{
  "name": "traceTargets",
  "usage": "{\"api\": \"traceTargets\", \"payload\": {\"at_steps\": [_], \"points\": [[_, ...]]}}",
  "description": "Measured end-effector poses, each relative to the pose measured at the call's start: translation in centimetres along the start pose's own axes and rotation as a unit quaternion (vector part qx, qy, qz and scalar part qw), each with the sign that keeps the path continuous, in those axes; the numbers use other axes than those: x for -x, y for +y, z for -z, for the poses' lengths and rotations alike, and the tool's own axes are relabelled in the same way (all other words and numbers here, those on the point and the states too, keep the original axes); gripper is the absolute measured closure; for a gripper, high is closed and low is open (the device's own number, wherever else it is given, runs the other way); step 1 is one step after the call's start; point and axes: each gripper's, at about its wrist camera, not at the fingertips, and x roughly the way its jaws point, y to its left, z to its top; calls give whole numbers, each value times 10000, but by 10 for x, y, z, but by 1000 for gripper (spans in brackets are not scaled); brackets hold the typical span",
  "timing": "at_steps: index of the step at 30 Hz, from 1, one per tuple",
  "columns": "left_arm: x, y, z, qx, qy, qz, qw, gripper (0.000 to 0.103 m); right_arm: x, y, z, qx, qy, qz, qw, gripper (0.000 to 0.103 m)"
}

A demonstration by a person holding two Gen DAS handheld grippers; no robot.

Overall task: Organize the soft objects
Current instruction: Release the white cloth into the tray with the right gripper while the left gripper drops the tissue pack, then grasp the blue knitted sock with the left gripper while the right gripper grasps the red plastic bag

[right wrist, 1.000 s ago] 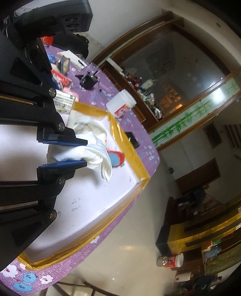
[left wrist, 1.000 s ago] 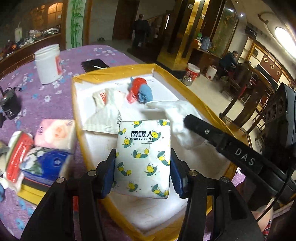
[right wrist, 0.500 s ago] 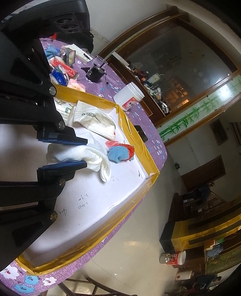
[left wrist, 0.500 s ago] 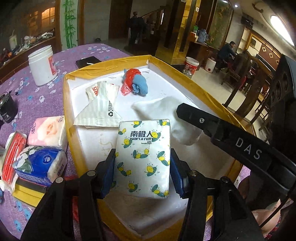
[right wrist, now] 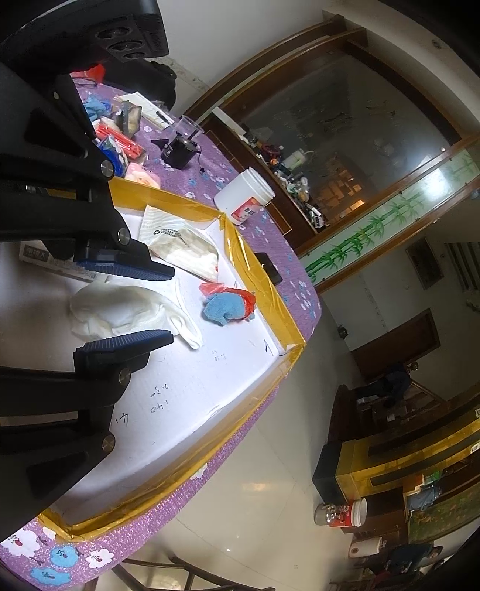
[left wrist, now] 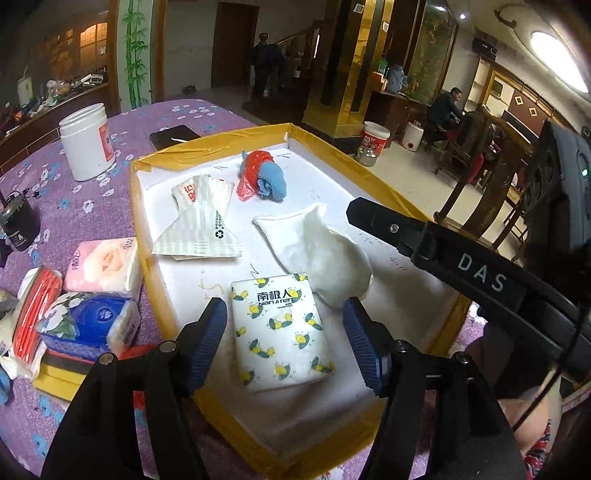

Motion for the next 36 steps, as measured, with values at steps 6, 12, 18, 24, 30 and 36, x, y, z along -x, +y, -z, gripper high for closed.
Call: {"api": "traceTargets", "payload": {"at_steps": [6,12,18,24,30,36], "points": [[19,10,2,57,-157,58,9998,39,8,-1,0,-17,-180,-203,9996,68],[40,29,4,218,-306,77,9993,39,9,1,0,22,-237,-200,9995,64],[60,59,12,513,-432,0,9977,39,9,2,0,62,-216,-240,9995,63],[86,101,34,840,-621,-333,9940,39,9,3,1,92,-202,-223,9995,62],[111,164,64,1515,-664,-675,9839,39,9,8,1,228,-144,-242,9993,58],[121,217,80,2180,-630,-1168,9669,39,10,29,12,469,36,-560,9973,56]]}}
